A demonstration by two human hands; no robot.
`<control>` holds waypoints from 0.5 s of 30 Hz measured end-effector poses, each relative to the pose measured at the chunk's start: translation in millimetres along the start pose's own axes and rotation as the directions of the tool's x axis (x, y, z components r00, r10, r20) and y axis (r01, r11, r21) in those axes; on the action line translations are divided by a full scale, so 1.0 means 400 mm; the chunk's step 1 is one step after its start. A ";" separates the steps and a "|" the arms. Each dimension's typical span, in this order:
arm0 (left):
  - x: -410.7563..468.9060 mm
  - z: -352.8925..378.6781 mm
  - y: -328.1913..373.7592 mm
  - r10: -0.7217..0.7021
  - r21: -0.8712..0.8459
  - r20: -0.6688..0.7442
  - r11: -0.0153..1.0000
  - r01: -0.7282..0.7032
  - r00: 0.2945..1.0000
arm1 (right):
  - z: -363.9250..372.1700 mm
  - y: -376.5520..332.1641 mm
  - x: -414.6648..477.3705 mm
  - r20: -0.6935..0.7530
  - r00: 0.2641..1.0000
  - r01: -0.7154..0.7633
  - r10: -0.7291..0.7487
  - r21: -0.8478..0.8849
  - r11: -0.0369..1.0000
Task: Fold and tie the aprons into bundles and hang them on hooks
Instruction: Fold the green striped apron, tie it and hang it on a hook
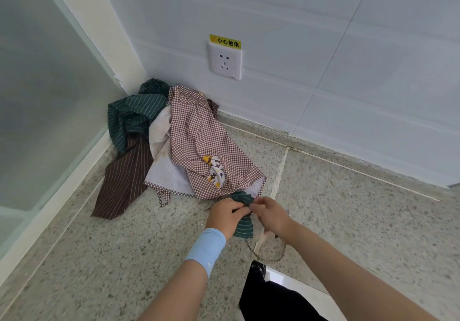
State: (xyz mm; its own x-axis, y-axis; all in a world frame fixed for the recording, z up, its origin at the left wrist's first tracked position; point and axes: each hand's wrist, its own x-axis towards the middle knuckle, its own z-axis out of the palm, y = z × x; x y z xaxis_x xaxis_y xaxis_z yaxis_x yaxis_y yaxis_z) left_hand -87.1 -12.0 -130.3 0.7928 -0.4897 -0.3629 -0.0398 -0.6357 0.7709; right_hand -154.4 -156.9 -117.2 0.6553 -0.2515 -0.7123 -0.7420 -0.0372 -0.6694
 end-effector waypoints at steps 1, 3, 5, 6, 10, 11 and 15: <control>0.000 -0.005 -0.008 -0.021 -0.017 -0.014 1.000 0.020 1.000 | -0.018 -0.001 -0.003 -0.017 0.999 0.024 -0.027 -0.192 0.981; -0.007 -0.012 -0.017 -0.032 -0.063 -0.055 0.998 0.029 0.998 | -0.054 0.000 -0.011 0.030 0.996 0.085 -0.082 -0.550 0.831; -0.016 -0.011 -0.022 -0.016 -0.140 -0.094 0.990 0.003 0.995 | -0.073 -0.009 -0.024 0.105 0.987 0.158 -0.120 -0.739 0.655; -0.021 -0.009 -0.020 -0.012 -0.170 -0.110 0.985 -0.007 0.994 | -0.074 -0.019 -0.031 0.137 0.979 0.200 -0.150 -0.787 0.584; -0.048 -0.015 -0.021 0.044 -0.269 -0.149 0.960 -0.083 0.988 | -0.046 -0.074 -0.050 0.244 0.942 0.326 -0.230 -0.827 0.459; -0.054 -0.021 -0.024 0.036 -0.281 -0.154 0.956 -0.079 0.987 | -0.037 -0.084 -0.049 0.272 0.933 0.352 -0.235 -0.825 0.442; -0.094 -0.069 -0.071 -0.001 -0.122 -0.202 0.992 -0.025 0.979 | 0.036 -0.111 -0.066 0.417 0.876 0.474 -0.243 -0.840 0.266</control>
State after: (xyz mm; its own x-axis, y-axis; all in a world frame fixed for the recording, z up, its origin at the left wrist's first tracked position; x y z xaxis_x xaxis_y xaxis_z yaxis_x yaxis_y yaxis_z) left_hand -98.9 40.9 -123.9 0.8991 -0.3590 -0.2505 0.0155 -0.5458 0.8378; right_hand -136.7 -134.6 -71.7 0.8131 0.1921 -0.5495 -0.0064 -0.9409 -0.3385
